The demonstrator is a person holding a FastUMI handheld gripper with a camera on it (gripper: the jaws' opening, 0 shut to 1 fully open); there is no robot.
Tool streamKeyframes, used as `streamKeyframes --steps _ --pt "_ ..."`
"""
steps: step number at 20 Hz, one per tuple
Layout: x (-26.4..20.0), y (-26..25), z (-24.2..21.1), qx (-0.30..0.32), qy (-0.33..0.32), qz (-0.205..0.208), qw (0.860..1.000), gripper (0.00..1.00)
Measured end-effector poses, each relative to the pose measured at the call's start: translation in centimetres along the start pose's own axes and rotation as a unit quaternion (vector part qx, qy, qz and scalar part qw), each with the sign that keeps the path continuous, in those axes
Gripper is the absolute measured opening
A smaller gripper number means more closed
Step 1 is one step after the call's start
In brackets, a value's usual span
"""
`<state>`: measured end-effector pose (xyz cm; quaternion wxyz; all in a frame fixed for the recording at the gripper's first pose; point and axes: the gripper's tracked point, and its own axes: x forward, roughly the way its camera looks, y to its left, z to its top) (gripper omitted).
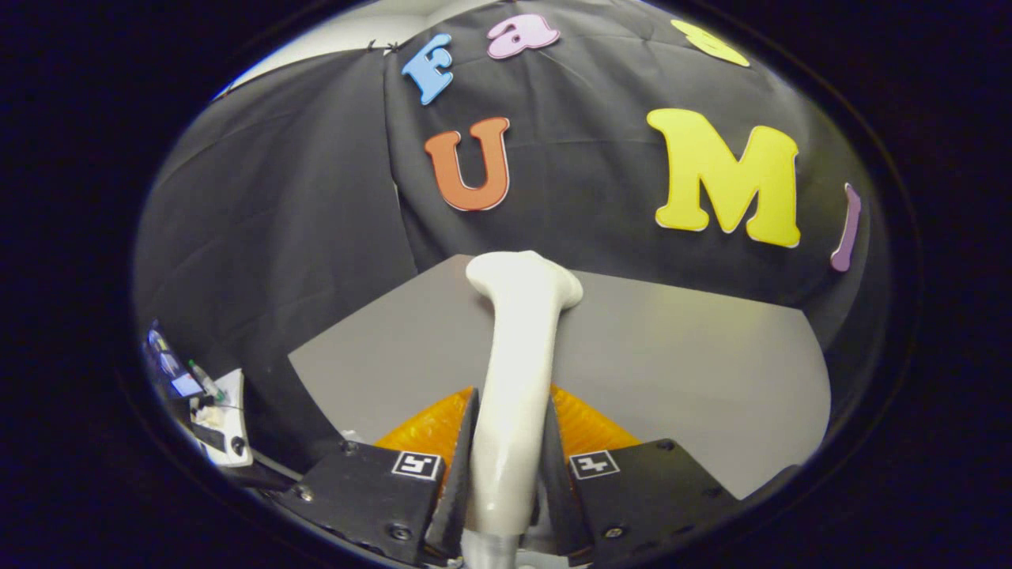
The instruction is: Iron the clothes twice with a garment steamer, once on the left side and once on the right side.
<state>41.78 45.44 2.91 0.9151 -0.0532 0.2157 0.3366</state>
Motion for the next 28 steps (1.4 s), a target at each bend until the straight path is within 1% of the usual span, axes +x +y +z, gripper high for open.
streamKeyframes --steps 2,4,6,8,10,13,16,19,22,24,28 --pt "-0.6 0.3 -0.4 0.006 -0.002 0.016 1.000 0.41" --pt "-2.0 0.0 -1.0 0.029 -0.008 0.026 0.999 0.39" --pt "-3.9 -1.4 -1.2 0.055 -0.021 0.026 0.998 0.39" --pt "-6.9 -3.6 -0.9 0.068 -0.043 0.014 0.997 0.39" --pt "-10.9 -6.1 -0.1 0.072 -0.071 -0.009 0.995 0.39" --pt "-18.4 -9.3 1.2 0.090 -0.115 -0.047 0.988 0.39" --pt "-26.5 -11.5 2.2 0.099 -0.161 -0.093 0.977 0.38" --pt "-34.2 -12.6 2.8 0.092 -0.204 -0.143 0.964 0.38" --pt "-40.3 -13.6 2.9 0.091 -0.230 -0.190 0.950 0.38" --pt "-43.3 -14.3 3.2 0.090 -0.244 -0.221 0.940 0.38" --pt "-47.5 -15.9 4.7 0.092 -0.268 -0.260 0.923 0.38"
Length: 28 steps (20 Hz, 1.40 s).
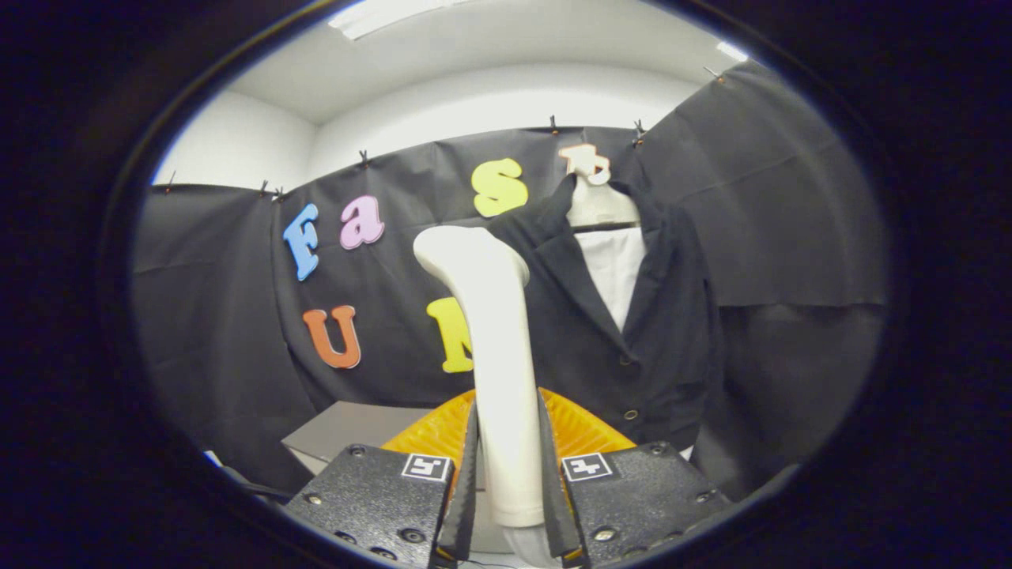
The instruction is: Iron the clothes twice with a garment steamer, once on the left side and once on the right side.
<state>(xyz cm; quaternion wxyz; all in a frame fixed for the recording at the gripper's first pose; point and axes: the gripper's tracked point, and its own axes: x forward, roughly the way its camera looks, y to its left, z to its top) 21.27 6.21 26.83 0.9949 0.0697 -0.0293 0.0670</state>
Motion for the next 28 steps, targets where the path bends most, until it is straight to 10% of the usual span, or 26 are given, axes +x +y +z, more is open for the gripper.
streamKeyframes --steps 14,28 --pt "8.3 -7.1 6.4 -0.024 -0.048 -0.083 0.995 0.38" --pt "11.3 -9.3 -0.5 -0.066 0.017 -0.120 0.990 0.38"
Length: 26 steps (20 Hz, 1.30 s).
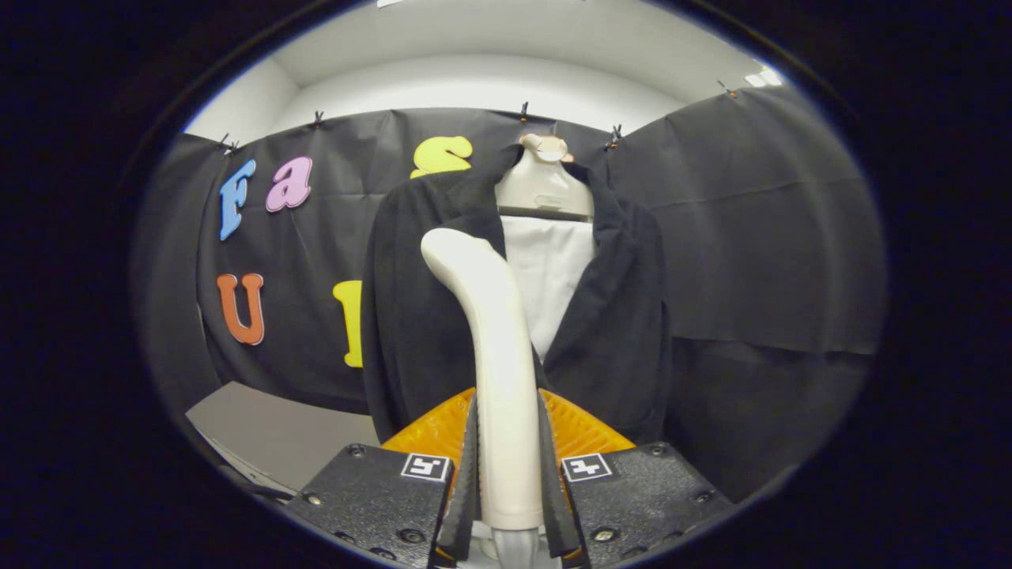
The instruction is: Iron the clothes twice with a garment steamer, once on the left side and once on the right side.
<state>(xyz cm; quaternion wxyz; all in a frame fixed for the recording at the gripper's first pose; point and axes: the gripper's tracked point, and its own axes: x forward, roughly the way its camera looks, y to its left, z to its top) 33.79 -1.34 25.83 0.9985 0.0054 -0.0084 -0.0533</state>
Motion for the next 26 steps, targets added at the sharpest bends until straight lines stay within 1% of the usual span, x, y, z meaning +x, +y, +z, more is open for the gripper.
streamKeyframes --steps 6,12,21,26 --pt "-0.2 -0.5 -3.8 -0.020 0.026 -0.018 0.999 0.38" --pt "-0.4 -1.0 -7.2 -0.022 0.049 -0.038 0.998 0.39" --pt "-1.1 -1.1 -12.5 -0.028 0.085 -0.052 0.995 0.38" --pt "-0.9 -0.9 -15.9 -0.028 0.117 -0.054 0.991 0.39"
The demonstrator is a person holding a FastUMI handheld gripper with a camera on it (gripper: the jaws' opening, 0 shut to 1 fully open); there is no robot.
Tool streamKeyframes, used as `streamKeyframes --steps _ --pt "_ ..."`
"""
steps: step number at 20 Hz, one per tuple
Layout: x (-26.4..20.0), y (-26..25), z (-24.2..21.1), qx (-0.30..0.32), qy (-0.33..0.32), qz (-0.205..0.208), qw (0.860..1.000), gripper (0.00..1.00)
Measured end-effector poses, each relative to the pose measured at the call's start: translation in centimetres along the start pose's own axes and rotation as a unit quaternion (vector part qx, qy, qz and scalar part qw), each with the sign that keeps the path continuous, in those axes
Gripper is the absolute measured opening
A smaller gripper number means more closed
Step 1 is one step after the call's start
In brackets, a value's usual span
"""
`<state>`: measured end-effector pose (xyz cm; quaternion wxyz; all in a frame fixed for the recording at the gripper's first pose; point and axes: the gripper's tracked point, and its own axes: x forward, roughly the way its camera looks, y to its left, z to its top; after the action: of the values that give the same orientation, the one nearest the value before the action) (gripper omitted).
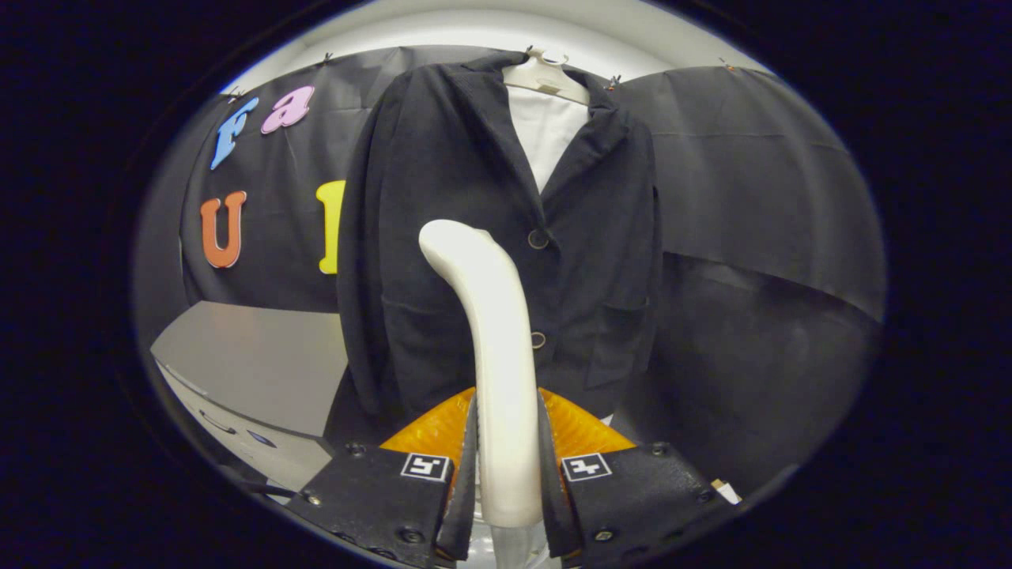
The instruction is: Iron the clothes twice with a garment steamer, once on the left side and once on the right side.
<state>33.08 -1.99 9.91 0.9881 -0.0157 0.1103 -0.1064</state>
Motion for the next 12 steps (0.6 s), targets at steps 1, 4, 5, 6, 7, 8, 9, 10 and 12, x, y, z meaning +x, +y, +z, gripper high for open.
streamKeyframes --steps 1,4,5,6,7,8,9,10,12 --pt "0.1 0.0 -0.6 0.002 0.006 0.001 1.000 0.38" --pt "0.5 0.2 -2.1 0.006 0.020 0.001 1.000 0.38" --pt "0.7 0.4 -2.5 0.005 0.024 0.001 1.000 0.38" --pt "0.8 0.6 -2.9 0.006 0.029 0.001 1.000 0.38" --pt "0.8 0.6 -3.5 0.006 0.033 0.003 0.999 0.38" --pt "0.9 0.6 -3.9 0.007 0.038 0.004 0.999 0.39" --pt "1.2 0.5 -4.7 0.007 0.043 0.005 0.999 0.38" --pt "1.3 0.6 -5.4 0.009 0.049 0.006 0.999 0.38" --pt "1.3 0.5 -6.7 0.014 0.058 0.003 0.998 0.38"
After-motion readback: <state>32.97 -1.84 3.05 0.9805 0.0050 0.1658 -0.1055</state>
